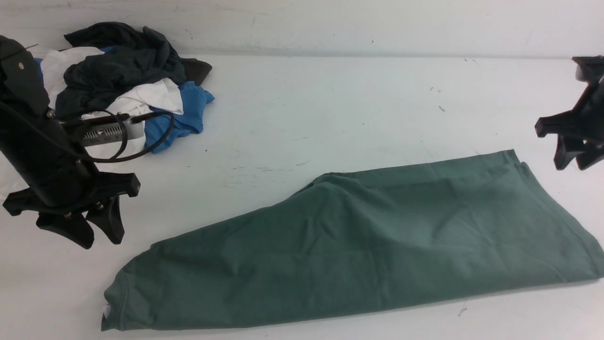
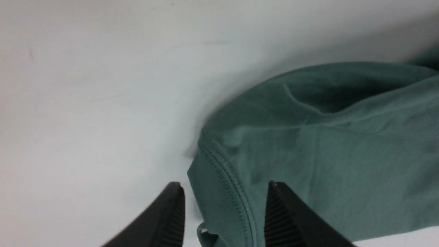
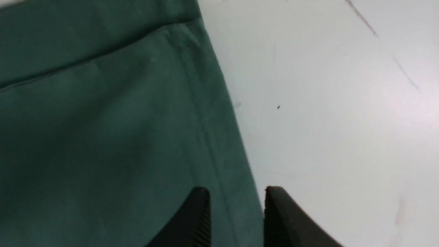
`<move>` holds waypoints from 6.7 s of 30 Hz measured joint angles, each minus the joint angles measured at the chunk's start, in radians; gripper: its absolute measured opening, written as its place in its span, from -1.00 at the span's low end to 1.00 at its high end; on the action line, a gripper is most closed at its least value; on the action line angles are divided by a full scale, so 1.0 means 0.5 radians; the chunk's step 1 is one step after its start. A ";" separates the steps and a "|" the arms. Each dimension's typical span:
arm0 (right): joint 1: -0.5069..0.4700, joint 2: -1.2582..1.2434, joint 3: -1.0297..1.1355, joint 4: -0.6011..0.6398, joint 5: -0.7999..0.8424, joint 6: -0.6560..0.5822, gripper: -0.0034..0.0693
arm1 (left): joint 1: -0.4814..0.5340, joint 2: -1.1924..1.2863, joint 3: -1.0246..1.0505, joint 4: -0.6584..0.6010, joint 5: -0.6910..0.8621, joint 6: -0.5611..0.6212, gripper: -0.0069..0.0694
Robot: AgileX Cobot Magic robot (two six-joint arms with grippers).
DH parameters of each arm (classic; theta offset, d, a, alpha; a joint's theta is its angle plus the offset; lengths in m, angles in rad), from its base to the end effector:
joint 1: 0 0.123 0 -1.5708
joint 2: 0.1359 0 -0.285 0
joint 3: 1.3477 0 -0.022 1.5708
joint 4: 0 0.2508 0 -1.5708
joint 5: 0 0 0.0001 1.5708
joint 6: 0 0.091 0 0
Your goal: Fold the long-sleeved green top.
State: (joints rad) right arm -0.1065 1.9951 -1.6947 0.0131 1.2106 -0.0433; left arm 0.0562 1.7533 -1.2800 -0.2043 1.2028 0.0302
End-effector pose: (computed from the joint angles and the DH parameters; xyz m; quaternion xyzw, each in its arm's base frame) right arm 0.4122 -0.0429 0.2428 0.0334 0.9967 0.0008 0.0737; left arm 0.3292 0.0013 0.2303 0.0505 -0.9942 0.0951 0.0049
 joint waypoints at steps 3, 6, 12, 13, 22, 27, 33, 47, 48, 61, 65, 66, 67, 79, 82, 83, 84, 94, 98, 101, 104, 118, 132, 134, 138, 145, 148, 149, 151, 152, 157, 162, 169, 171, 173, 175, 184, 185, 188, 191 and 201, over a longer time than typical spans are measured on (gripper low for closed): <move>-0.002 -0.209 0.273 0.250 0.006 -0.035 -0.78 | 0.000 -0.120 0.166 0.000 0.002 0.000 -0.02; -0.002 -0.490 0.603 0.441 0.023 -0.119 -0.91 | 0.000 -0.193 0.315 0.000 0.007 -0.017 -0.02; -0.002 -0.812 1.047 0.516 0.034 -0.238 -0.94 | 0.000 -0.199 0.404 -0.006 -0.002 -0.060 -0.02; -0.002 -0.865 1.135 0.537 0.034 -0.244 -0.94 | 0.000 -0.199 0.405 -0.008 -0.011 -0.083 -0.02; -0.002 -0.939 1.339 0.589 -0.117 -0.279 -0.94 | -0.120 -0.137 0.405 0.007 -0.235 -0.100 0.14; -0.002 -0.939 1.346 0.623 -0.160 -0.283 -0.94 | -0.205 -0.034 0.405 0.023 -0.279 -0.104 0.30; -0.002 -0.939 1.347 0.623 -0.181 -0.283 -0.94 | -0.213 0.117 0.405 0.142 -0.374 -0.291 0.34; -0.002 -0.939 1.350 0.629 -0.257 -0.288 -0.95 | -0.211 0.291 0.341 0.010 -0.258 -0.281 -0.40; -0.002 -0.939 1.350 0.629 -0.257 -0.301 -0.94 | -0.211 0.291 0.341 0.003 -0.248 -0.249 -0.56; -0.002 -0.939 1.350 0.620 -0.154 -0.337 -0.95 | 0.372 -0.187 0.390 0.528 -0.027 -0.225 -0.71; -0.002 -0.939 1.350 0.627 -0.156 -0.337 -0.95 | 0.578 -0.398 0.271 0.281 0.017 -0.153 -0.71; -0.002 -0.939 1.350 0.633 -0.157 -0.337 -0.95 | 0.587 -0.430 0.230 0.222 0.021 -0.136 -0.71; -0.002 -0.939 1.350 0.641 -0.158 -0.337 -0.95 | 0.589 -0.467 0.173 0.146 0.023 -0.121 -0.71; -0.002 -0.939 1.350 0.720 -0.228 -0.337 -0.95 | -0.185 -0.497 -0.344 -0.497 0.060 -0.190 -0.71; -0.002 -0.939 1.350 0.722 -0.236 -0.337 -0.95 | -0.497 -0.327 -0.471 -0.536 0.053 -0.190 -0.71; -0.002 -0.939 1.350 0.722 -0.238 -0.337 -0.95 | -0.566 -0.265 -0.521 -0.548 0.049 -0.190 -0.71; -0.002 -0.939 1.350 0.722 -0.239 -0.337 -0.95 | -0.644 -0.180 -0.595 -0.564 0.040 -0.190 -0.71; -0.002 -0.939 1.350 0.726 -0.242 -0.337 -0.95 | -1.121 0.755 -1.534 -0.705 -0.002 -0.192 -0.71; -0.002 -0.939 1.350 0.726 -0.242 -0.337 -0.95 | -1.191 0.980 -1.720 -0.708 -0.002 -0.192 -0.70; -0.002 -0.939 1.350 0.726 -0.242 -0.342 -0.95 | -1.245 1.119 -1.816 -0.725 -0.004 -0.192 -0.65; -0.002 -0.939 1.350 0.726 -0.242 -0.343 -0.95 | -1.297 1.199 -1.852 -0.771 -0.046 -0.192 -0.54; -0.002 -1.044 1.350 0.744 -0.084 -0.361 -0.95 | -1.200 1.079 -1.955 -0.899 0.049 -0.189 0.10; -0.002 -2.369 1.352 0.747 0.047 -0.381 -0.95 | -0.909 0.357 -2.020 -0.406 0.102 -0.060 -0.82; -0.002 -2.665 1.373 0.742 -0.032 -0.403 -0.95 | -0.911 0.293 -1.956 -0.340 0.111 -0.034 -0.83; -0.002 -3.280 1.652 0.764 -0.520 -0.579 -0.95 | -0.911 0.203 -1.801 -0.290 0.116 0.004 -0.83; -0.002 -4.008 2.491 0.993 -1.416 -0.829 -0.95 | -0.911 0.203 -1.747 -0.284 0.118 0.018 -0.83; -0.002 -4.017 2.687 1.006 -1.584 -0.857 -0.95 | -0.911 0.201 -1.747 -0.297 0.118 0.020 -0.83; -0.004 -4.017 2.738 1.010 -1.627 -0.863 -0.95 | -0.911 0.201 -1.747 -0.304 0.118 0.020 -0.83; -0.004 -4.017 2.813 1.019 -1.704 -0.868 -0.95 | -0.911 0.201 -1.747 -0.307 0.118 0.020 -0.83; -0.004 -4.017 2.839 1.038 -1.751 -0.860 -0.95 | -0.911 0.203 -1.747 -0.307 0.118 0.020 -0.83; -0.004 -4.017 2.869 1.400 -2.033 -0.549 -0.95 | -0.911 0.203 -1.747 -0.328 0.118 0.020 -0.83; -0.004 -4.017 2.869 1.672 -2.172 -0.352 -0.95 | -0.911 0.203 -1.747 -0.328 0.118 0.016 -0.83; -0.004 -4.017 2.869 2.312 -2.119 0.076 -0.95 | -0.911 0.203 -1.747 -0.331 0.118 0.014 -0.83; -0.004 -4.017 2.873 2.411 -2.138 0.107 -0.95 | -0.911 0.203 -1.747 -0.331 0.118 0.014 -0.83; -0.004 -4.017 2.888 2.565 -2.181 0.131 -0.95 | -0.911 0.203 -1.747 -0.331 0.118 0.014 -0.83; -0.004 -4.017 2.915 2.764 -2.238 0.169 -0.95 | -0.911 0.203 -1.747 -0.331 0.118 0.014 -0.83; -0.004 -4.017 2.994 3.420 -2.381 0.186 -0.95 | -0.911 0.203 -1.747 -0.331 0.118 0.006 -0.83; -0.004 -4.017 2.994 3.445 -2.388 0.186 -0.95 | -0.911 0.203 -1.747 -0.331 0.118 0.007 -0.83; -0.004 -4.017 2.994 3.466 -2.397 0.186 -0.95 | -0.911 0.203 -1.747 -0.329 0.118 0.007 -0.83; -0.004 -4.017 2.994 3.473 -2.403 0.186 -0.95 | -0.911 0.203 -1.747 -0.329 0.118 0.006 -0.83; -0.012 -4.017 3.017 3.485 -2.402 0.186 -0.95 | -0.911 0.203 -1.747 -0.329 0.118 0.008 -0.83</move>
State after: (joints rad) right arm -0.1126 -0.0134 -0.1862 1.7558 0.0097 0.0497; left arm -0.3995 1.8547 -2.1535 -0.3687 1.2619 0.0340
